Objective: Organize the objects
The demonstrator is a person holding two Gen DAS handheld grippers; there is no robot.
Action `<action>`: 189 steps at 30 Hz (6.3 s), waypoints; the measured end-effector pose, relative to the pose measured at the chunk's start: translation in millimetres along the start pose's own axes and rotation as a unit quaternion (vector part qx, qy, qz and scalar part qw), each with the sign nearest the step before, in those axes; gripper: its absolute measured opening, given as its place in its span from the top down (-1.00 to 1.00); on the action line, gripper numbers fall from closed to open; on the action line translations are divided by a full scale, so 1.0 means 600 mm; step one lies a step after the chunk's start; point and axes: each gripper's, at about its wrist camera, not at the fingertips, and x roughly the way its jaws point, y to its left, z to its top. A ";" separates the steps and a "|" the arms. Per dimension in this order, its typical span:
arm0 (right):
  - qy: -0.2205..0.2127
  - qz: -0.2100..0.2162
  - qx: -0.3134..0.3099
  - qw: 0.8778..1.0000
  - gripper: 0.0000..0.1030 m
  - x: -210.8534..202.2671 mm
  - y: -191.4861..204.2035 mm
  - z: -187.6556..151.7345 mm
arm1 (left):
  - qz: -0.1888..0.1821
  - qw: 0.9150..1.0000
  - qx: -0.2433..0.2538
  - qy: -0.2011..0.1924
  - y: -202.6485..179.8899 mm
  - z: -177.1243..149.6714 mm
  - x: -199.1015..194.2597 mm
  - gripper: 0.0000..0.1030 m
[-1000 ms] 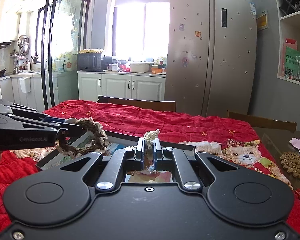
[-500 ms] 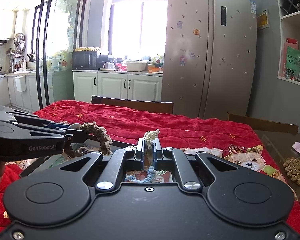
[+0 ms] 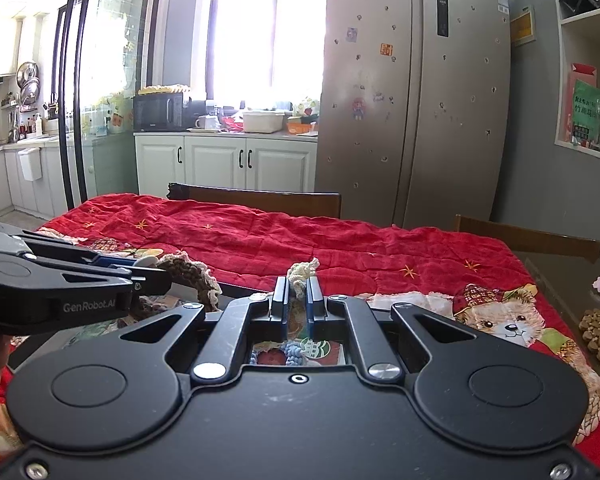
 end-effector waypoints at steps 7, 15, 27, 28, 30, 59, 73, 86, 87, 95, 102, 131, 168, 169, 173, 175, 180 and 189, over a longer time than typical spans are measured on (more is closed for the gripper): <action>0.002 0.003 0.009 1.000 0.84 0.033 -0.008 -0.008 | 0.006 1.000 -0.007 0.012 0.010 -0.002 0.029 0.71; 0.009 0.009 0.026 1.000 0.84 0.064 -0.017 -0.025 | 0.006 1.000 -0.005 0.024 0.010 -0.009 0.051 0.71; 0.032 0.017 0.053 0.998 0.84 0.098 -0.026 -0.047 | 0.003 0.999 0.002 0.040 0.006 -0.021 0.076 0.71; 0.035 0.017 0.055 0.998 0.84 0.101 -0.028 -0.050 | 0.003 0.999 0.003 0.042 0.005 -0.022 0.078 0.71; 0.039 0.017 0.059 0.997 0.84 0.105 -0.029 -0.052 | 0.003 0.999 0.004 0.044 0.005 -0.024 0.080 0.71; 0.080 0.021 0.068 0.994 0.83 0.134 -0.032 -0.063 | 0.016 0.997 0.023 0.065 -0.003 -0.036 0.101 0.70; 0.099 0.026 0.060 0.993 0.81 0.142 -0.028 -0.064 | 0.020 0.997 0.023 0.074 -0.003 -0.037 0.107 0.67; 0.105 0.029 0.056 0.992 0.79 0.145 -0.026 -0.064 | 0.020 0.996 0.022 0.085 -0.003 -0.038 0.112 0.60; 0.105 0.030 0.056 0.992 0.78 0.145 -0.027 -0.065 | 0.021 0.996 0.023 0.085 -0.003 -0.038 0.112 0.53; 0.106 0.035 0.054 0.992 0.73 0.146 -0.025 -0.064 | 0.022 0.996 0.022 0.086 -0.003 -0.037 0.113 0.22; 0.107 0.035 0.056 0.992 0.68 0.146 -0.025 -0.064 | 0.023 0.996 0.022 0.083 -0.003 -0.037 0.112 0.21; 0.089 0.016 0.060 0.994 0.11 0.130 -0.027 -0.062 | 0.031 0.998 0.031 0.055 -0.005 -0.028 0.081 -0.48; 0.031 0.029 0.037 0.998 -0.06 -0.013 -0.014 -0.018 | 0.061 0.997 0.053 -0.004 -0.017 -0.007 -0.063 -0.74; 0.030 0.030 0.036 0.998 -0.06 -0.019 -0.013 -0.018 | 0.061 0.997 0.054 -0.005 -0.017 -0.007 -0.066 -0.74; 0.025 0.033 0.033 0.999 -0.07 -0.037 -0.012 -0.017 | 0.063 0.996 0.057 -0.008 -0.018 -0.007 -0.076 -0.75; 0.023 0.035 0.031 0.999 -0.08 -0.046 -0.012 -0.017 | 0.064 0.996 0.057 -0.010 -0.018 -0.008 -0.082 -0.75; 0.018 0.040 0.028 0.999 -0.09 -0.067 -0.008 -0.017 | 0.064 0.996 0.056 -0.014 -0.017 -0.010 -0.098 -0.76; 0.009 0.042 0.011 0.999 -0.15 -0.107 0.007 -0.014 | 0.069 0.996 0.059 -0.024 -0.014 -0.015 -0.129 -0.79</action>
